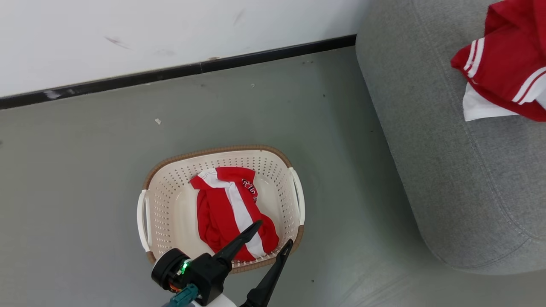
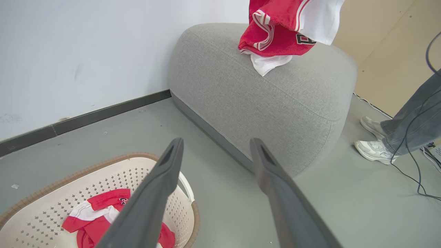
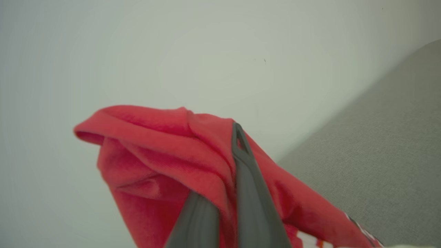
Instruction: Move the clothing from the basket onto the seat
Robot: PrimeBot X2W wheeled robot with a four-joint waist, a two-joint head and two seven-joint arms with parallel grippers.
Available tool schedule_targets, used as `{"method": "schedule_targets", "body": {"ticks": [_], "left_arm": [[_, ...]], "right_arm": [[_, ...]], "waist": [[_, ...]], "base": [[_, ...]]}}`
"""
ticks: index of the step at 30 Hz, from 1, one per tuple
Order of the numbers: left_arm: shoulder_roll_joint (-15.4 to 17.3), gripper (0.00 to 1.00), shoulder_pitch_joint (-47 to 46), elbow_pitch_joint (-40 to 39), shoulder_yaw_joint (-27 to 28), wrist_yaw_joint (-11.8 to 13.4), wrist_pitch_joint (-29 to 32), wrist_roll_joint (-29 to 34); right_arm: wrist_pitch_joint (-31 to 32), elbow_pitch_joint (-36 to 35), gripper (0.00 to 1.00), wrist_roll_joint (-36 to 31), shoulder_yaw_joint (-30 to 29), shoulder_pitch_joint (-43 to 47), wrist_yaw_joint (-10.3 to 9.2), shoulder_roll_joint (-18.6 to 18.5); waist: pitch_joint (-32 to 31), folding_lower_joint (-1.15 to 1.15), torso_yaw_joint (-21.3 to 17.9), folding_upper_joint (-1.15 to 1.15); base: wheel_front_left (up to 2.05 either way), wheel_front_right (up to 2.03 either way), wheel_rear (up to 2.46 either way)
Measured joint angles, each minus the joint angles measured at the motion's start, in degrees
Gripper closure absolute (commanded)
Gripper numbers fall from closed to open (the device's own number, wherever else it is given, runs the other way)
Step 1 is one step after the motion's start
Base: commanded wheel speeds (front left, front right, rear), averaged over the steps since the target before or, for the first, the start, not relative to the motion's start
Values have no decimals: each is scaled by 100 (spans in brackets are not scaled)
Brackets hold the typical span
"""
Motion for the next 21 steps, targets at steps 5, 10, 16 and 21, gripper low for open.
{"method": "schedule_targets", "body": {"ticks": [5,10,16,21], "left_arm": [[26,0,-6,-99,3,12,1,16],[33,0,-38,-196,-8,12,11,49],[43,0,-127,-232,-1,10,11,49],[47,0,-183,-256,-3,-2,10,49]], "right_arm": [[56,319,100,-14,-355,-590,0,-169],[69,605,100,-112,-765,-1193,0,-455],[45,777,100,-185,-1204,-1764,0,-726],[-88,772,100,-268,-1401,-2248,0,-938]], "waist": [[218,0,159,0],[469,0,343,0],[695,0,517,0],[852,0,660,0]], "base": [[0,0,0],[0,0,0],[0,0,0],[0,0,0]]}}
